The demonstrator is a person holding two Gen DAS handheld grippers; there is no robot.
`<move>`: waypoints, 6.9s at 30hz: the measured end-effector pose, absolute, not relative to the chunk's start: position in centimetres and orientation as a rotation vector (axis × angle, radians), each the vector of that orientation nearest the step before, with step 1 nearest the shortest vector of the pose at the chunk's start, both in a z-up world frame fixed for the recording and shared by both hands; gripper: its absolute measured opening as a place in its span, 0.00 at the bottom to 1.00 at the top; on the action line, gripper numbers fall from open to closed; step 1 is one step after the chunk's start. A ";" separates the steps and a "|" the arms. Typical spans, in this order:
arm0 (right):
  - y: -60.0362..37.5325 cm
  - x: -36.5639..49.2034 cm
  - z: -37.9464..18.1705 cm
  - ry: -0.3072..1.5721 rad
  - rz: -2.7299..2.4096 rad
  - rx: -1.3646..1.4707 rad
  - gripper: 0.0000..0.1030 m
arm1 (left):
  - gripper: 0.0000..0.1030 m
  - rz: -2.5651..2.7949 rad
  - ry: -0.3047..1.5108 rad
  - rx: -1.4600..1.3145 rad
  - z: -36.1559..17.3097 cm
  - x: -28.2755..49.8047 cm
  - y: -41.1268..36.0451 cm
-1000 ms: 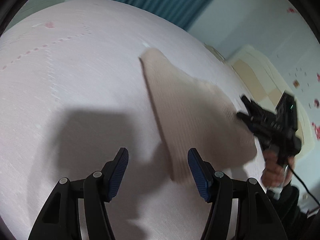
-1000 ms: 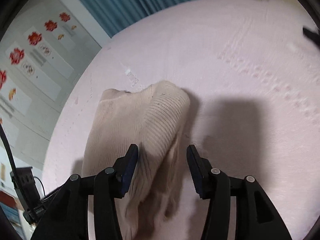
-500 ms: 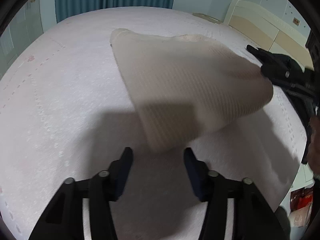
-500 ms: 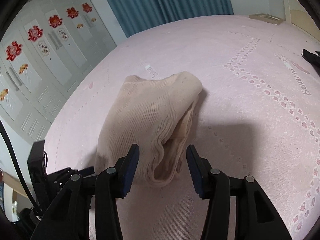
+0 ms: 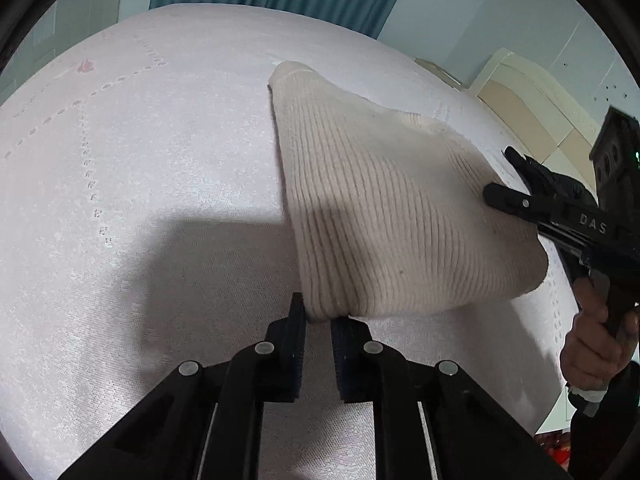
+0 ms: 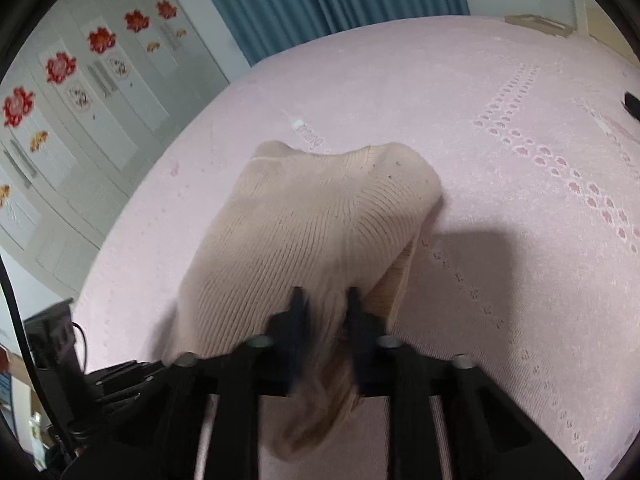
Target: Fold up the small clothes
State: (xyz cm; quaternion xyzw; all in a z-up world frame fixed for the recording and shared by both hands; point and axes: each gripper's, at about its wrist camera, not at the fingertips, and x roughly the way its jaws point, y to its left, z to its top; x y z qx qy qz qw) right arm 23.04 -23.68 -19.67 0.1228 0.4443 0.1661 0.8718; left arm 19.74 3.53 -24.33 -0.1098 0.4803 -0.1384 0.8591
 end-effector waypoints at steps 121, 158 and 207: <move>-28.4 28.8 -21.7 0.932 0.151 0.275 0.19 | 0.49 -0.342 0.961 -0.328 -22.1 29.2 5.1; -26.4 24.0 -23.7 0.985 0.173 0.174 0.21 | 0.52 -0.265 0.967 -0.161 -21.1 25.2 4.2; -23.9 19.1 -25.0 0.915 0.343 0.186 0.06 | 0.48 -0.330 1.014 -0.182 -23.7 18.3 7.3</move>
